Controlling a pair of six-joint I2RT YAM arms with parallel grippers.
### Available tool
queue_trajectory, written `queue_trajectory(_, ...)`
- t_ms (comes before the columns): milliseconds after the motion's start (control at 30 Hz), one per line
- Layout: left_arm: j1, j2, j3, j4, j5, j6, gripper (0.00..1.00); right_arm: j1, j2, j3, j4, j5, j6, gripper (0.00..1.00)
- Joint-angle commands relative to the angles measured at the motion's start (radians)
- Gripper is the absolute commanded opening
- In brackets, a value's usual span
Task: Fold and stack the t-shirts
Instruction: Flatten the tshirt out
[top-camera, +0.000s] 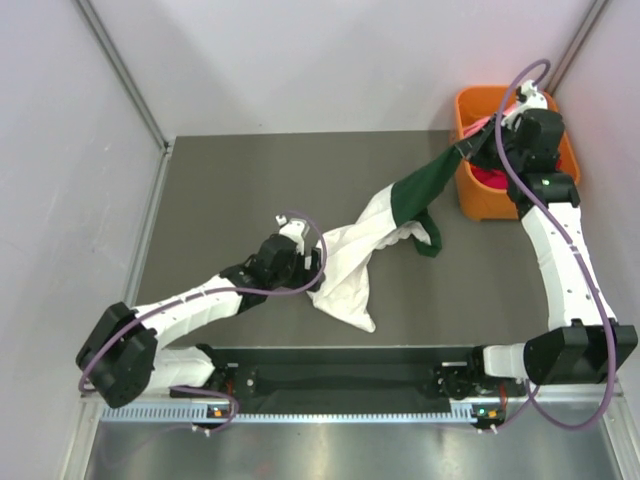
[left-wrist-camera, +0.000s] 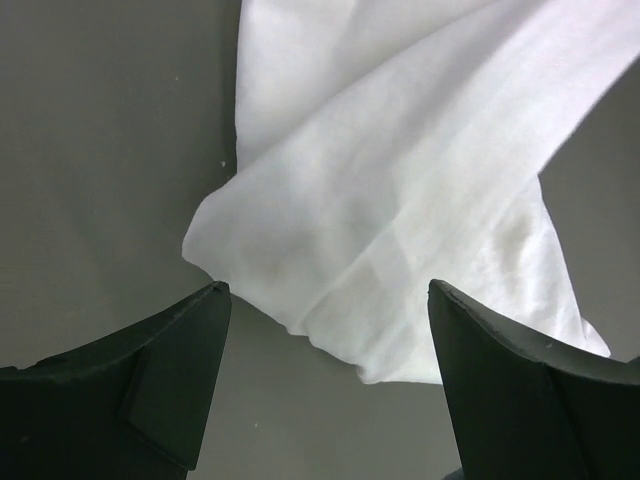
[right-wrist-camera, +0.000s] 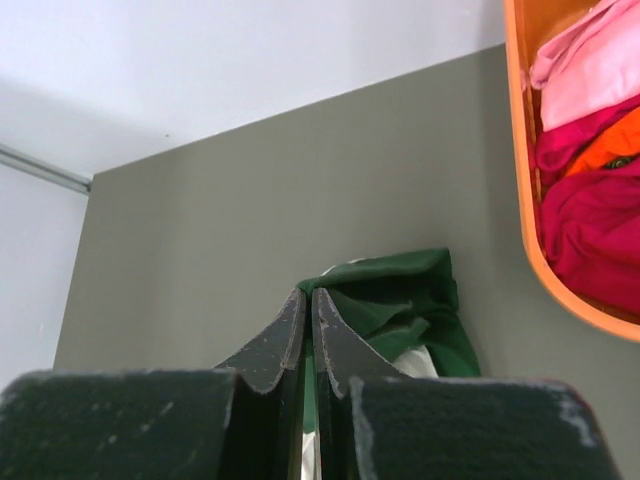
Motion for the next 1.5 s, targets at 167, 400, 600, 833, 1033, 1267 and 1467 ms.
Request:
queue_trajectory(167, -0.099, -0.081, 0.078, -0.069, -0.119, 0.051, 0.85, -0.014, 0.017, 0.011, 0.047, -0.057, -0.009, 0.00)
queue_trajectory(400, -0.194, 0.004, 0.131, -0.089, -0.229, 0.094, 0.84, -0.014, 0.031, 0.010, 0.047, -0.077, -0.002, 0.00)
queue_trajectory(600, -0.294, 0.113, 0.194, -0.110, -0.317, 0.128, 0.82, -0.015, 0.027, 0.007, 0.048, -0.073, 0.000, 0.00)
queue_trajectory(833, -0.328, 0.280, 0.302, -0.204, -0.470, 0.107, 0.72, -0.046, 0.016, -0.004, 0.050, -0.079, 0.001, 0.01)
queue_trajectory(1033, -0.331, 0.374, 0.334, -0.239, -0.535, 0.088, 0.60, -0.049, 0.014, -0.015, 0.056, -0.083, 0.006, 0.02)
queue_trajectory(1267, -0.333, 0.345, 0.307, -0.270, -0.527, 0.027, 0.37, -0.055, 0.011, -0.013, 0.056, -0.080, 0.008, 0.01)
queue_trajectory(1467, -0.337, 0.248, 0.257, -0.226, -0.430, 0.010, 0.38, -0.057, 0.019, -0.015, 0.056, -0.082, 0.011, 0.00)
